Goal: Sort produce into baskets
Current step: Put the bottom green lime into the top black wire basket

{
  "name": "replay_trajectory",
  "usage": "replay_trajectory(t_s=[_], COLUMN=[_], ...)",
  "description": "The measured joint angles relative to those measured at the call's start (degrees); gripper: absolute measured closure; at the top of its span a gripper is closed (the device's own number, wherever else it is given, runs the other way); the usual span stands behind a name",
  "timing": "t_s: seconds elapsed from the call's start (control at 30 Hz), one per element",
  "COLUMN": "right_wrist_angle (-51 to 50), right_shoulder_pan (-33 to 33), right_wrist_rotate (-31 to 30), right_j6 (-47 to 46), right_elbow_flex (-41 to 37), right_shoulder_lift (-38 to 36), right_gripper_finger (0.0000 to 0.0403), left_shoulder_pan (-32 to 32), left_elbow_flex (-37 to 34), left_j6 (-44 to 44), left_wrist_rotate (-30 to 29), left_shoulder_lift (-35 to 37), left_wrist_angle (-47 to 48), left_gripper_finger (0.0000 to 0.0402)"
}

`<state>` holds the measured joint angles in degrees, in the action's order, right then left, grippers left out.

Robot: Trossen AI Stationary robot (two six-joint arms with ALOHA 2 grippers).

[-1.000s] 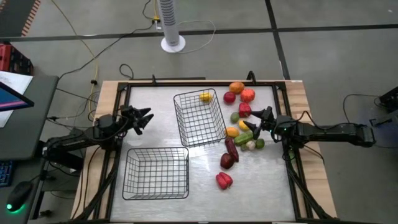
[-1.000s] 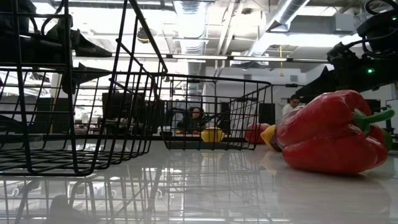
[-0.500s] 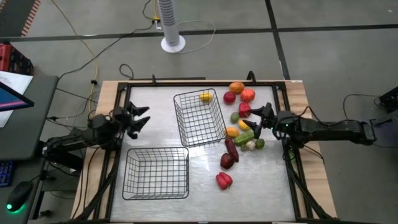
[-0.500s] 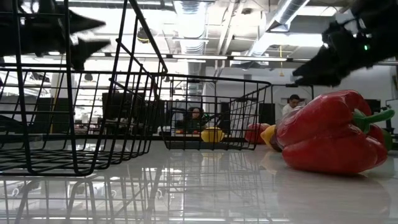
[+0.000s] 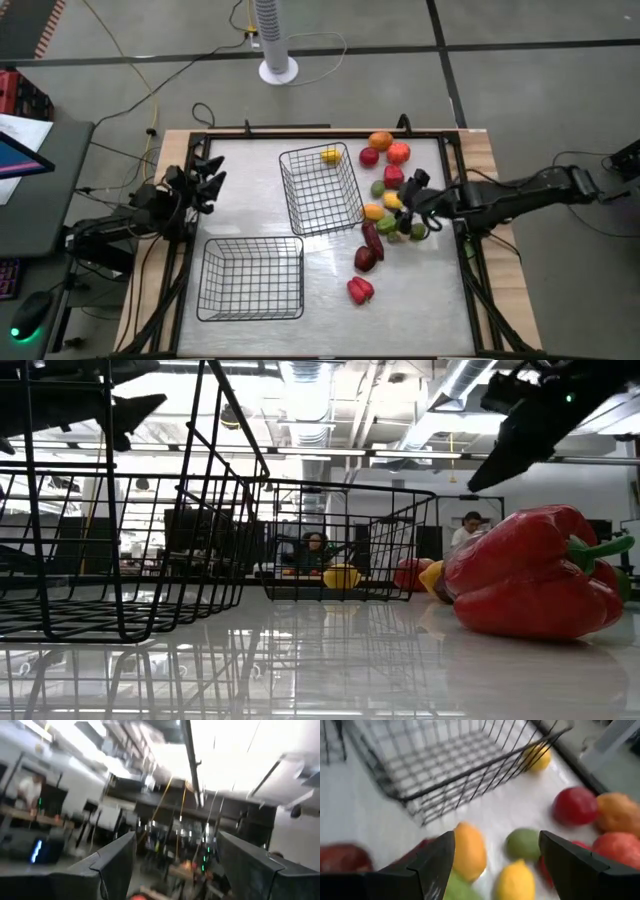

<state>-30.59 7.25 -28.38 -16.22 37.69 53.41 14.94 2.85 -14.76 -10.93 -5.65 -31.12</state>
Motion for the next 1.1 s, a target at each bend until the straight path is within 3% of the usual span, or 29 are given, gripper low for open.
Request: replay_trajectory(t_s=[0.17,0.27,0.4,0.5,0.63,0.8,0.97,1.1], right_wrist_angle=[-12.83,-16.13,-17.75,-14.29,-16.68,-32.92,-49.11,-49.58], right_shoulder_pan=[3.37,4.90,7.78,10.59,14.74,18.37,20.36,19.15], right_wrist_rotate=[-0.01,0.88,1.24,2.74,4.68,3.20,5.99,7.54], right_j6=[-5.42,-7.30,-10.81,-13.40,-18.49,-29.74,-45.85,-47.86], right_elbow_flex=[9.29,14.66,19.41,19.80,20.78,22.80,22.89,22.89], right_shoulder_lift=[7.99,12.18,17.45,21.13,26.04,29.33,28.94,26.51], right_gripper_finger=[0.0088,0.0087,0.0087,0.0087,0.0087,0.0087,0.0081,0.0058], left_shoulder_pan=[-0.02,-0.02,-0.04,-0.71,-2.67,-4.50,-5.78,-6.32], left_elbow_flex=[9.71,17.72,27.43,30.21,30.23,30.25,30.27,30.27], left_j6=[-0.66,3.16,8.05,9.10,9.99,11.45,11.56,12.78], left_wrist_rotate=[0.75,3.56,8.86,14.21,13.29,8.93,10.47,11.76], left_shoulder_lift=[-10.42,-18.42,-26.58,-30.17,-31.58,-29.58,-27.05,-26.89], left_wrist_angle=[13.29,19.18,26.67,32.16,31.57,25.52,21.23,21.08], left_gripper_finger=[0.0140,0.0140,0.0140,0.0140,0.0140,0.0140,0.0140,0.0140])
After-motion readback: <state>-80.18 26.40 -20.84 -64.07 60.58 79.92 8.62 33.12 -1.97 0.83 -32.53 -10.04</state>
